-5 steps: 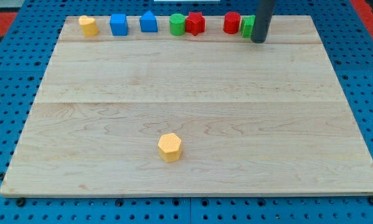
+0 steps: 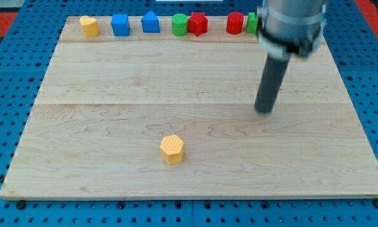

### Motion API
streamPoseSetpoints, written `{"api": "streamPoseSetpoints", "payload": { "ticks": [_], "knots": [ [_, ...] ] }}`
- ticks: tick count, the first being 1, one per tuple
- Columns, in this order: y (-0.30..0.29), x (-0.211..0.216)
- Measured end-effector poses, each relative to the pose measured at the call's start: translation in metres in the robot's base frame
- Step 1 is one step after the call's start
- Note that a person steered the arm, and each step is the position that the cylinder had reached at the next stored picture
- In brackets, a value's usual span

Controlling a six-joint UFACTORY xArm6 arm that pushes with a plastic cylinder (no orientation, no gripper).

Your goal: Place the yellow hexagon in between the red blocks

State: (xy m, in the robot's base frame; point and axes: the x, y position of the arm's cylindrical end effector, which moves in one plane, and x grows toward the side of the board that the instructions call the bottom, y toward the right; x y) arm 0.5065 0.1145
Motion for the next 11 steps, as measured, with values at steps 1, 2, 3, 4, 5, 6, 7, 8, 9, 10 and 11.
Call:
{"api": "streamPoseSetpoints", "payload": {
  "ticks": [1, 2, 3, 4, 5, 6, 7, 8, 9, 10, 11],
  "knots": [
    [-0.077, 0.073],
    [-0.183, 0.073],
    [-0.216, 0.032],
    [-0.216, 0.061],
    [-0.204, 0.081],
    [-0.164, 0.06],
    [-0.139, 0.02],
    [-0.128, -0.01],
    [-0.131, 0.037],
    [-0.087, 0.022],
    [-0.087, -0.034]
  ]
}}
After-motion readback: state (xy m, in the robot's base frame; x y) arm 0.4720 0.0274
